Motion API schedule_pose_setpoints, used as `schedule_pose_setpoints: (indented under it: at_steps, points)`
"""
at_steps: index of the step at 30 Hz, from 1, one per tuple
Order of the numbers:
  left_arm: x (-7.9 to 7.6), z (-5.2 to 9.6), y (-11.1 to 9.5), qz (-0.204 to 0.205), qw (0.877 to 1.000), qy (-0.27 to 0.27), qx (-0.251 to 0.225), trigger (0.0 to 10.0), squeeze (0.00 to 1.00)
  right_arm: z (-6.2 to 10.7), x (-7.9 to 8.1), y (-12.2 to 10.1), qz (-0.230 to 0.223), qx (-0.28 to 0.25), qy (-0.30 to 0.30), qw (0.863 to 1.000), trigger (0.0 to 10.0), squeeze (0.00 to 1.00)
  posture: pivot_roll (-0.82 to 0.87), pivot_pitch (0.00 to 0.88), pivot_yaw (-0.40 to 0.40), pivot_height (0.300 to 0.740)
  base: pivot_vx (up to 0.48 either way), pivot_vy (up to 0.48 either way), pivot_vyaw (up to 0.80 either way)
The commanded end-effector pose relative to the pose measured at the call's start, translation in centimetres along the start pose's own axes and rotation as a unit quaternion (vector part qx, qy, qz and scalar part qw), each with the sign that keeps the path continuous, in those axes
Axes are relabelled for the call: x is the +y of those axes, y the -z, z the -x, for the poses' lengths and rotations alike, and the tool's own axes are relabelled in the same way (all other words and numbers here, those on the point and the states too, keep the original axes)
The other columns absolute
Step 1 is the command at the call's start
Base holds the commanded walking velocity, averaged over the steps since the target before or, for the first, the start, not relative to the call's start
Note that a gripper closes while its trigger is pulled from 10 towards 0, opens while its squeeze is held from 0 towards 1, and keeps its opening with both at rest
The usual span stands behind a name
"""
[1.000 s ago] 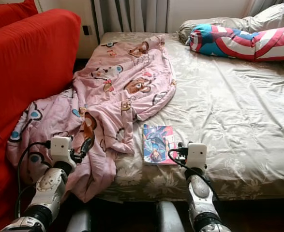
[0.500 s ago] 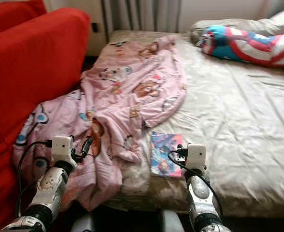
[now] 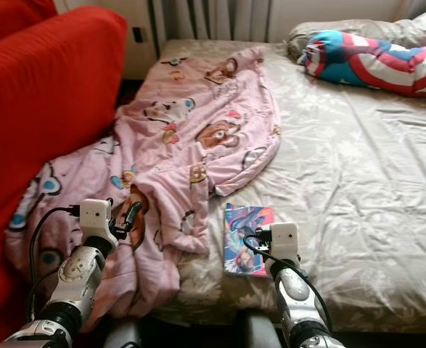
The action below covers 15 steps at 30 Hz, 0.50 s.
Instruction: Clean up the room
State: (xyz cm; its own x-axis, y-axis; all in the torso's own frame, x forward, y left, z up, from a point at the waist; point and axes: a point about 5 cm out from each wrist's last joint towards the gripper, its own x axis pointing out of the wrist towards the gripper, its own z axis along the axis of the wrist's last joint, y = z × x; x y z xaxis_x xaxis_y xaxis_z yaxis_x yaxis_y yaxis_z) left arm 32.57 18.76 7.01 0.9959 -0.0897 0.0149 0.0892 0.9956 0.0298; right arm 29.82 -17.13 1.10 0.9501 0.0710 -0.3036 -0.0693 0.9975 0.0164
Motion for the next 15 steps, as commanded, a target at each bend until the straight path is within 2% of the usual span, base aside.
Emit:
schedule_pose_setpoints:
  at_steps: [1, 8, 10, 15]
  points:
    - [-0.1, 0.0, 0.2, -0.001, 1.000, 0.002, 0.007, 10.0, 0.00, 0.0, -0.4, 0.1, 0.006, 0.011, 0.003, 1.000, 10.0, 0.00, -0.07, 0.127, -0.012, 0.597, 0.000, 0.000, 0.00]
    - [-0.6, -0.1, 0.0, 0.009, 1.000, -0.001, 0.002, 10.0, 0.00, -0.5, -0.9, -0.4, 0.010, 0.029, 0.014, 0.999, 10.0, 0.00, -0.07, 0.162, -0.017, 0.588, 0.000, 0.000, 0.00]
    - [-0.8, 0.2, 0.4, 0.012, 1.000, -0.003, 0.002, 10.0, 0.00, -0.4, -0.8, -0.3, 0.015, 0.024, 0.002, 1.000, 10.0, 0.00, -0.07, 0.171, -0.026, 0.574, 0.000, 0.000, 0.00]
    - [-1.0, 1.3, 1.1, 0.014, 1.000, -0.006, -0.001, 10.0, 0.00, -0.1, -0.4, 0.4, 0.010, 0.031, 0.000, 0.999, 10.0, 0.00, -0.06, 0.200, -0.042, 0.574, 0.000, 0.000, 0.00]
